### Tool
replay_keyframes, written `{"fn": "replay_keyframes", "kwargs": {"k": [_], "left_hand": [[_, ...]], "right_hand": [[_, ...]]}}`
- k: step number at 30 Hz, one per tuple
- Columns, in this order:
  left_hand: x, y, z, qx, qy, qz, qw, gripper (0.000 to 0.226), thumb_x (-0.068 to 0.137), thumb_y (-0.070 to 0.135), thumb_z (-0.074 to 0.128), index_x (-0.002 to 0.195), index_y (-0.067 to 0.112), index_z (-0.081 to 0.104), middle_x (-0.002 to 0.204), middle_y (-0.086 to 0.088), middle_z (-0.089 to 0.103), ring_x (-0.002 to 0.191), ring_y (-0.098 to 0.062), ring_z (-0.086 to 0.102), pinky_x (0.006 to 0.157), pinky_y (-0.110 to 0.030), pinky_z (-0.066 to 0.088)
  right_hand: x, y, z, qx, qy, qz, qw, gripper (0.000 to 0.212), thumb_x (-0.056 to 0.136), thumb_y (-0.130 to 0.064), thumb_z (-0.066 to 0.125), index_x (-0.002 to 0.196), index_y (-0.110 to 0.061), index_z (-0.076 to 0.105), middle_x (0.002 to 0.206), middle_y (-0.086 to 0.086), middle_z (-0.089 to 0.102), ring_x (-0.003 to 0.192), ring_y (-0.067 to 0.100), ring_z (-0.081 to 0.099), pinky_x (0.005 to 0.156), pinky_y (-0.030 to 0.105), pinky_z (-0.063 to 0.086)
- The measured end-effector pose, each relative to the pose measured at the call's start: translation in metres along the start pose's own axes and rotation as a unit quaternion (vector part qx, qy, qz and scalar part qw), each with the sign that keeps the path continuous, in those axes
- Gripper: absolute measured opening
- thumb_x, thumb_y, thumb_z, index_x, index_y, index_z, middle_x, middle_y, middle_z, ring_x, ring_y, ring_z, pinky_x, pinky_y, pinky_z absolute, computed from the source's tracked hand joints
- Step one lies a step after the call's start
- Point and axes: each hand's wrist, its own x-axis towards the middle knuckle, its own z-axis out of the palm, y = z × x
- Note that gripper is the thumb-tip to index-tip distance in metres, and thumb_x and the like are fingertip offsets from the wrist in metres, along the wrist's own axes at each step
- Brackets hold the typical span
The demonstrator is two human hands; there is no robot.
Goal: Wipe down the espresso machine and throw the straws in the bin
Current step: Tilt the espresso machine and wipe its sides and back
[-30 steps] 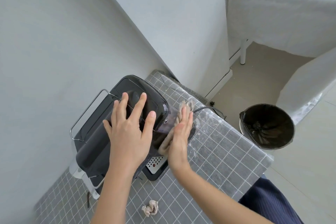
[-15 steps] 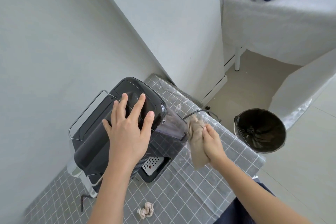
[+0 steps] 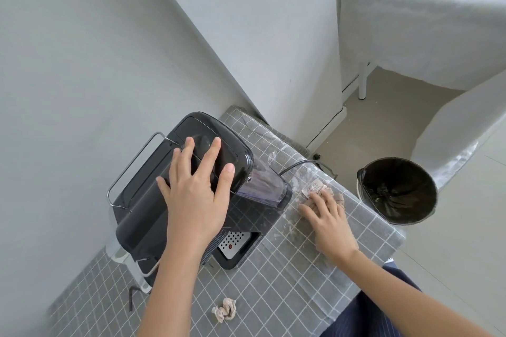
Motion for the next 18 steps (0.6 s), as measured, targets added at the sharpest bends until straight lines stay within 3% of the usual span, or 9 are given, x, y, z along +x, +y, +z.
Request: {"fn": "replay_keyframes", "kwargs": {"k": [2, 3, 5, 8, 9, 11, 13, 16, 18], "left_hand": [[0.0, 0.0, 0.0, -0.002, 0.002, 0.002, 1.0, 0.05, 0.093, 0.055, 0.034, 0.142, 0.047, 0.029, 0.159, 0.002, 0.013, 0.148, -0.021, 0.003, 0.112, -0.062, 0.004], [0.0, 0.0, 0.0, -0.002, 0.003, 0.004, 1.0, 0.05, 0.093, 0.056, 0.033, 0.142, 0.047, 0.028, 0.159, 0.002, 0.013, 0.148, -0.022, 0.003, 0.112, -0.062, 0.004], [0.0, 0.0, 0.001, 0.0, 0.003, 0.004, 1.0, 0.052, 0.091, 0.058, 0.03, 0.142, 0.048, 0.028, 0.159, 0.002, 0.013, 0.147, -0.022, 0.003, 0.112, -0.062, 0.004], [-0.001, 0.0, 0.001, -0.004, 0.002, 0.001, 1.0, 0.053, 0.089, 0.059, 0.028, 0.141, 0.049, 0.027, 0.159, 0.002, 0.013, 0.147, -0.021, 0.004, 0.112, -0.062, 0.005], [-0.001, 0.001, 0.001, -0.007, 0.003, 0.001, 1.0, 0.053, 0.089, 0.059, 0.029, 0.141, 0.049, 0.028, 0.159, 0.002, 0.013, 0.147, -0.022, 0.004, 0.112, -0.062, 0.005], [-0.002, 0.0, 0.0, -0.008, 0.006, 0.001, 1.0, 0.053, 0.089, 0.058, 0.03, 0.141, 0.049, 0.028, 0.159, 0.002, 0.013, 0.147, -0.022, 0.005, 0.111, -0.062, 0.006], [-0.001, 0.0, 0.001, -0.004, 0.007, 0.002, 1.0, 0.053, 0.089, 0.058, 0.03, 0.141, 0.049, 0.028, 0.159, 0.001, 0.013, 0.147, -0.022, 0.005, 0.111, -0.063, 0.007], [0.001, 0.0, 0.001, -0.002, 0.005, 0.001, 1.0, 0.052, 0.089, 0.058, 0.03, 0.141, 0.049, 0.028, 0.159, 0.001, 0.013, 0.147, -0.023, 0.005, 0.111, -0.063, 0.007], [0.0, 0.0, 0.002, -0.002, 0.004, -0.001, 1.0, 0.052, 0.09, 0.057, 0.03, 0.141, 0.049, 0.028, 0.159, 0.001, 0.013, 0.147, -0.023, 0.004, 0.111, -0.063, 0.006]], "right_hand": [[0.004, -0.002, -0.012, 0.146, 0.095, 0.039, 0.984, 0.069, 0.064, 0.013, 0.064, 0.122, -0.024, 0.057, 0.134, 0.011, 0.053, 0.124, 0.031, 0.038, 0.1, 0.061, 0.041], [0.007, -0.007, -0.022, 0.271, 0.129, 0.091, 0.95, 0.061, 0.072, 0.014, 0.06, 0.122, -0.022, 0.059, 0.131, 0.008, 0.055, 0.117, 0.023, 0.041, 0.099, 0.055, 0.043], [0.011, -0.03, -0.06, 0.485, 0.187, 0.2, 0.831, 0.041, 0.093, 0.0, 0.048, 0.129, -0.02, 0.056, 0.129, -0.001, 0.058, 0.111, 0.008, 0.053, 0.102, 0.038, 0.045], [0.02, -0.086, -0.113, 0.678, 0.215, 0.164, 0.684, 0.033, 0.1, -0.023, 0.042, 0.131, -0.028, 0.053, 0.129, -0.012, 0.058, 0.119, 0.006, 0.057, 0.102, 0.028, 0.047], [0.026, -0.105, -0.121, 0.7, 0.209, 0.13, 0.671, 0.036, 0.098, -0.033, 0.041, 0.132, -0.033, 0.052, 0.134, -0.012, 0.055, 0.125, 0.013, 0.054, 0.106, 0.037, 0.043], [0.041, -0.138, -0.123, 0.658, 0.212, 0.095, 0.716, 0.041, 0.097, -0.046, 0.037, 0.135, -0.038, 0.05, 0.145, -0.012, 0.045, 0.139, 0.013, 0.038, 0.114, 0.047, 0.03], [0.058, -0.148, -0.12, 0.602, 0.252, 0.114, 0.749, 0.039, 0.099, -0.044, 0.032, 0.13, -0.039, 0.055, 0.145, -0.012, 0.046, 0.141, 0.008, 0.031, 0.117, 0.046, 0.026], [0.072, -0.135, -0.102, 0.647, 0.25, 0.167, 0.701, 0.034, 0.1, -0.043, 0.031, 0.115, -0.053, 0.06, 0.134, -0.011, 0.056, 0.131, 0.006, 0.045, 0.112, 0.044, 0.035], [0.073, -0.126, -0.084, 0.66, 0.209, 0.222, 0.687, 0.037, 0.101, -0.043, 0.028, 0.119, -0.048, 0.061, 0.137, -0.008, 0.053, 0.131, 0.006, 0.044, 0.113, 0.045, 0.033]]}}
